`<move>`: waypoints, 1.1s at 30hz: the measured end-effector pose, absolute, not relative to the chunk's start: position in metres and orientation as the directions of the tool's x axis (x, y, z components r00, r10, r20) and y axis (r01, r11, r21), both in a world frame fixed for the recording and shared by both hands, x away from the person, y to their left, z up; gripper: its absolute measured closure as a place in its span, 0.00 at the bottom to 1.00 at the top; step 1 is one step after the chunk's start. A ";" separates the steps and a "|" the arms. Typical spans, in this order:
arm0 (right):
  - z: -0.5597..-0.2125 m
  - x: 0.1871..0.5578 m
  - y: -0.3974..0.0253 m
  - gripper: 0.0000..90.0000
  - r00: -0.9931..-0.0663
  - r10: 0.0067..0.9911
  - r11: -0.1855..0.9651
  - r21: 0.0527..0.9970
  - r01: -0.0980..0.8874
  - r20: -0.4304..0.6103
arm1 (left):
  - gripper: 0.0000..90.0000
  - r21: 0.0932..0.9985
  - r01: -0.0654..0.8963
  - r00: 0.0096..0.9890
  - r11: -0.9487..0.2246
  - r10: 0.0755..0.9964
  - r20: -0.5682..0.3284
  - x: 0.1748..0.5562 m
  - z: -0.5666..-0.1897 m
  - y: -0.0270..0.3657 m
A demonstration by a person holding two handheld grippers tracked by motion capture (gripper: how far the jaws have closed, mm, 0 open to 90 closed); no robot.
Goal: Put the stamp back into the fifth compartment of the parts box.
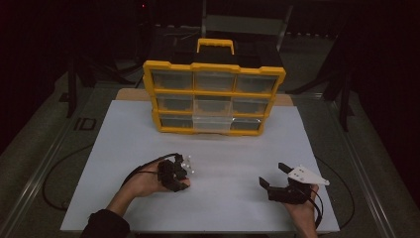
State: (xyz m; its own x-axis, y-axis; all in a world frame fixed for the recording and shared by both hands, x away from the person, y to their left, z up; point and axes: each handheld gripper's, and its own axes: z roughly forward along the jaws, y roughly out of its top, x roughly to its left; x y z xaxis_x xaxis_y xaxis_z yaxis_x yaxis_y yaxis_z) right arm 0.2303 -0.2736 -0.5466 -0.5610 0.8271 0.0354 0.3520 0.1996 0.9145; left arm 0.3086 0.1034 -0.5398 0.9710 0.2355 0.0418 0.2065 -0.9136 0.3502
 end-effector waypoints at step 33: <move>-0.547 0.230 -0.274 0.10 -0.560 0.827 0.198 0.913 0.356 0.039 | 0.74 0.422 0.302 0.929 -0.855 0.363 0.070 0.315 -0.519 0.124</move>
